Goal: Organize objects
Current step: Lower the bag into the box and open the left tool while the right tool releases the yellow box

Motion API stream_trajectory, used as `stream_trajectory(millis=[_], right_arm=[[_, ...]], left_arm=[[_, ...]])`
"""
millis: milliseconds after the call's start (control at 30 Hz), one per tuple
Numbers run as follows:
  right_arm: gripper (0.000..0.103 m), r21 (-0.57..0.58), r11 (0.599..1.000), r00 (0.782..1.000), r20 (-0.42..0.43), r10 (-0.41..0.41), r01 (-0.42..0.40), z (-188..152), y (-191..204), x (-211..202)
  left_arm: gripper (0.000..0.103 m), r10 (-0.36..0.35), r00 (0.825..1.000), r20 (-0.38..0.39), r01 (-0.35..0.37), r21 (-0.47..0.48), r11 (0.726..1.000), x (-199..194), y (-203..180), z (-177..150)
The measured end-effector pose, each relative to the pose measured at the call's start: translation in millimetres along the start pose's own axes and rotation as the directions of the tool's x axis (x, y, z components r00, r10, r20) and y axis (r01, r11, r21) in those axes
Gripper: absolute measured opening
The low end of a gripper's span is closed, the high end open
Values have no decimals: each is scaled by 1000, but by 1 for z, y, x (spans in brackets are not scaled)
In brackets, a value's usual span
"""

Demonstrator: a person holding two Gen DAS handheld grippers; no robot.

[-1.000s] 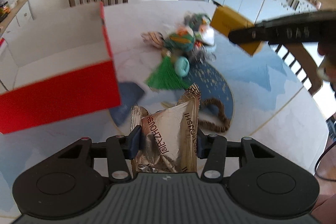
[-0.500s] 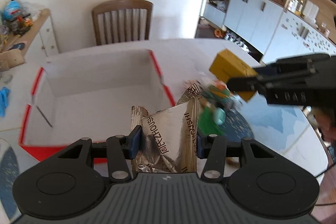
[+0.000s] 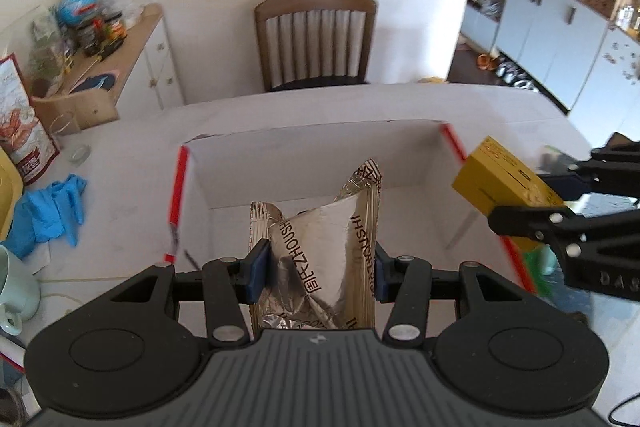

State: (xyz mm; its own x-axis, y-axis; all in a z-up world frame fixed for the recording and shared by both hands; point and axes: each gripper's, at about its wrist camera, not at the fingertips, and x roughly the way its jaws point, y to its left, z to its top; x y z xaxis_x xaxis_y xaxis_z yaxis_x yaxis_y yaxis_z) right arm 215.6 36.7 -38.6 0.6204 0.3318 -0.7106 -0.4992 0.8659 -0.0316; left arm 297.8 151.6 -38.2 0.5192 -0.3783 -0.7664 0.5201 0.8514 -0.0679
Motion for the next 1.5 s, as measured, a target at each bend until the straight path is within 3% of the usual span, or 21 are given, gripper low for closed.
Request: stream_trajectory(millis=[267, 500, 967, 1300, 1500], right_arm=[[28, -15, 1000, 995, -101, -8, 6, 2, 19, 61], [28, -16, 1000, 975, -220, -11, 8, -8, 28, 103], [29, 28, 1000, 931, -365, 5, 5, -13, 27, 131], [30, 69, 998, 897, -441, 30, 0, -16, 19, 135], [36, 74, 997, 907, -419, 33, -2, -17, 15, 123]], left_arm=[[48, 40, 995, -89, -36, 52, 998, 55, 9, 10], [48, 57, 978, -199, -36, 108, 994, 98, 8, 13], [49, 33, 936, -351, 1, 97, 995, 136, 16, 8], [51, 42, 930, -364, 0, 117, 993, 136, 11, 6], [64, 45, 938, -343, -9, 104, 995, 127, 13, 8]])
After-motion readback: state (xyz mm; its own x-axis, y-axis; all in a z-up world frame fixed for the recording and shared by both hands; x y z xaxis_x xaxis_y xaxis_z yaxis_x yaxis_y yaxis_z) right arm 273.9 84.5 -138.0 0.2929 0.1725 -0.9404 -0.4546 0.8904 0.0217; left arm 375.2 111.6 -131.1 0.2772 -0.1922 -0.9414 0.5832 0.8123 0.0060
